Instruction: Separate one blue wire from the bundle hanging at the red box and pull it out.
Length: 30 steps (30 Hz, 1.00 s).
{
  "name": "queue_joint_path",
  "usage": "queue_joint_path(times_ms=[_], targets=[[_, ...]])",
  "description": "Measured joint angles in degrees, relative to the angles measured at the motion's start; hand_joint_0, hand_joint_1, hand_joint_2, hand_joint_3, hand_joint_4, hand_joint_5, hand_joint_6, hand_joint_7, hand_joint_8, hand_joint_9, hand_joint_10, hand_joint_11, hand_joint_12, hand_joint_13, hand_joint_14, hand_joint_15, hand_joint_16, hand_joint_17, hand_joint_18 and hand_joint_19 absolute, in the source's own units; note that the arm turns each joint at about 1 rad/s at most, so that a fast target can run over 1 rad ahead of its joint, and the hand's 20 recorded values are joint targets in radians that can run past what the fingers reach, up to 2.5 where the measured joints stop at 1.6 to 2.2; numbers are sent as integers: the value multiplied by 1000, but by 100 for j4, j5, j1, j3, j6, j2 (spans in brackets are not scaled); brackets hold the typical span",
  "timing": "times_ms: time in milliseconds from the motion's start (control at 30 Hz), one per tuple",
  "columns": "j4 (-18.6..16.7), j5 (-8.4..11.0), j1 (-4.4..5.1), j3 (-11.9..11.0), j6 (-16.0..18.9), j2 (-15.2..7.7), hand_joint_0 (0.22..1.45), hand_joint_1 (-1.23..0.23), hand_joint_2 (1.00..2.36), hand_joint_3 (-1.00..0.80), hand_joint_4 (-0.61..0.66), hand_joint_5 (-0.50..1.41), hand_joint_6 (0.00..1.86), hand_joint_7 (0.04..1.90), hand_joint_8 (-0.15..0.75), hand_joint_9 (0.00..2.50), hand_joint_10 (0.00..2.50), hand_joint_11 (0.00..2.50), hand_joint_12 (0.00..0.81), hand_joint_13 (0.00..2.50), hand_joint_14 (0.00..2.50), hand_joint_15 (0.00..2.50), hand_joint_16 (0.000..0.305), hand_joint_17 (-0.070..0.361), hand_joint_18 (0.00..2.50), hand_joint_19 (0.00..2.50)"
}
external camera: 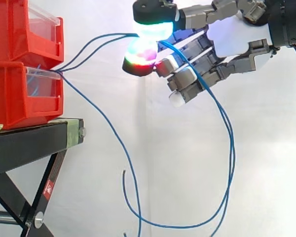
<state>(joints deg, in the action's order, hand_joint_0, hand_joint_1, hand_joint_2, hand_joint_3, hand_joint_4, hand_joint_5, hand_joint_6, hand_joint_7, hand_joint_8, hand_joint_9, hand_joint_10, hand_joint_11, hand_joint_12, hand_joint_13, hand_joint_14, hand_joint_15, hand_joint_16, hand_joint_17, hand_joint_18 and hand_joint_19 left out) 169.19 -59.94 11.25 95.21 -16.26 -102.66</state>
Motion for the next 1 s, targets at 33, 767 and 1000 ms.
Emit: queue_joint_path(times_ms=[33,767,1000], targets=[[0,0,0,0,0,0,664,-809,1015,-299,139,-225,916,852,311,1010,7,1462,423,1086,0,1629,50,112,790,632],[-3,0,2,1,-3,1,608,-646,1010,-378,145,-224,917,848,324,1011,8,1440,420,1078,0,1610,50,113,775,662],[-1,0,0,-1,-4,5,650,-739,1014,-310,117,-222,923,842,316,1013,7,1439,421,1086,0,1612,49,111,787,650]])
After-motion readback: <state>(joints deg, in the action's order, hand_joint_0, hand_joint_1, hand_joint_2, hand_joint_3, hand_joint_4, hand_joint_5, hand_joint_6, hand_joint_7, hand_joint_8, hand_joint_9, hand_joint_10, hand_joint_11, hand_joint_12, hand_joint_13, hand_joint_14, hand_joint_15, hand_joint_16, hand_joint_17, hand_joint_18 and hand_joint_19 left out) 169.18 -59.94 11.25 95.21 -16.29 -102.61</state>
